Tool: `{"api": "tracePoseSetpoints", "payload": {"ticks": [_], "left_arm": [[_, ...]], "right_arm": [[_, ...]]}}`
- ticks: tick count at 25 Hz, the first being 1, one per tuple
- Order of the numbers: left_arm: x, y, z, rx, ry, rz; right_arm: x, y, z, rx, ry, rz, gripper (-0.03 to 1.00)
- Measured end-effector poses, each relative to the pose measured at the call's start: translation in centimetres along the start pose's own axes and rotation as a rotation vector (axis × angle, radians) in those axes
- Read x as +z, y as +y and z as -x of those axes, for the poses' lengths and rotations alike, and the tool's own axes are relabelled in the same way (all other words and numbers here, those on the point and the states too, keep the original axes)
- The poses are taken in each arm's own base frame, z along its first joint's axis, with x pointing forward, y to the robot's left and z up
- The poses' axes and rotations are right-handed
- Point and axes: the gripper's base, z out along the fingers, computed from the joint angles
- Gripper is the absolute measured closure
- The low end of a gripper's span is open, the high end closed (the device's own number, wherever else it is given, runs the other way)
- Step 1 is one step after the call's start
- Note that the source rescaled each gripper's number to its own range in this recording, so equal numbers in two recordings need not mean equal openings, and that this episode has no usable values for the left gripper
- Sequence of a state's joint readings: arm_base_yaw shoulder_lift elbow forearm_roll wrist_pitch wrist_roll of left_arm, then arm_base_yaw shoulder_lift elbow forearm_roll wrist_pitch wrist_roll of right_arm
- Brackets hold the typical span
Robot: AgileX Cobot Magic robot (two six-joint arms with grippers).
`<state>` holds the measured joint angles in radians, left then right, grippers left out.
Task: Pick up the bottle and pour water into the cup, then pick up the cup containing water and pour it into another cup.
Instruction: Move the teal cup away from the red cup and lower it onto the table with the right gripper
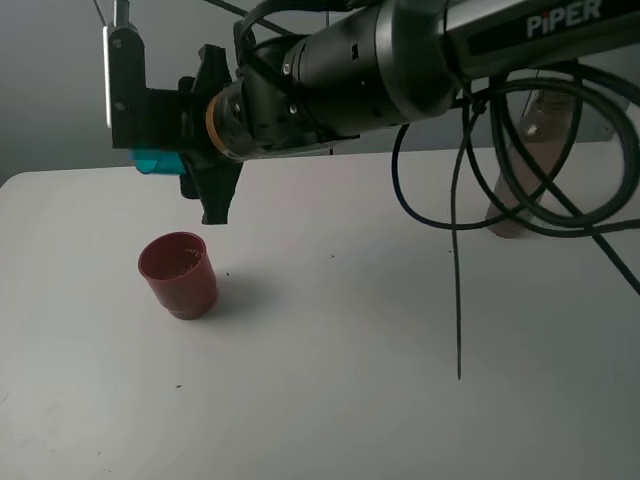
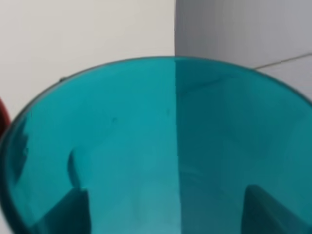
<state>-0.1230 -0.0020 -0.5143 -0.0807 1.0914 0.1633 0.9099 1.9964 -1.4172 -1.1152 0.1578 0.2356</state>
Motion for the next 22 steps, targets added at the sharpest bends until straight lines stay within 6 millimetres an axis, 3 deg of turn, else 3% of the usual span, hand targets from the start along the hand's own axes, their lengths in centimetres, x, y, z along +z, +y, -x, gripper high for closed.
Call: {"api": "tracePoseSetpoints", "payload": {"ticks": [3,7,15,22], "left_arm": [[0.0,0.0,0.0,0.000,0.000,0.000],[0.0,0.0,0.0,0.000,0.000,0.000],[0.0,0.0,0.0,0.000,0.000,0.000],[0.0,0.0,0.0,0.000,0.000,0.000]], "right_arm": [[-0.9,-1.5,-1.7,0.163,0.000,-0.002,0.93],[-1.6,-1.7,-4.8,0.284,0.045,0.022,0.93],[-2.5,0.0,-11.6,0.464,0.108,0.027,0.93],[-3.0,1.1,-14.3,0.536,0.085,-0.038,0.93]]}}
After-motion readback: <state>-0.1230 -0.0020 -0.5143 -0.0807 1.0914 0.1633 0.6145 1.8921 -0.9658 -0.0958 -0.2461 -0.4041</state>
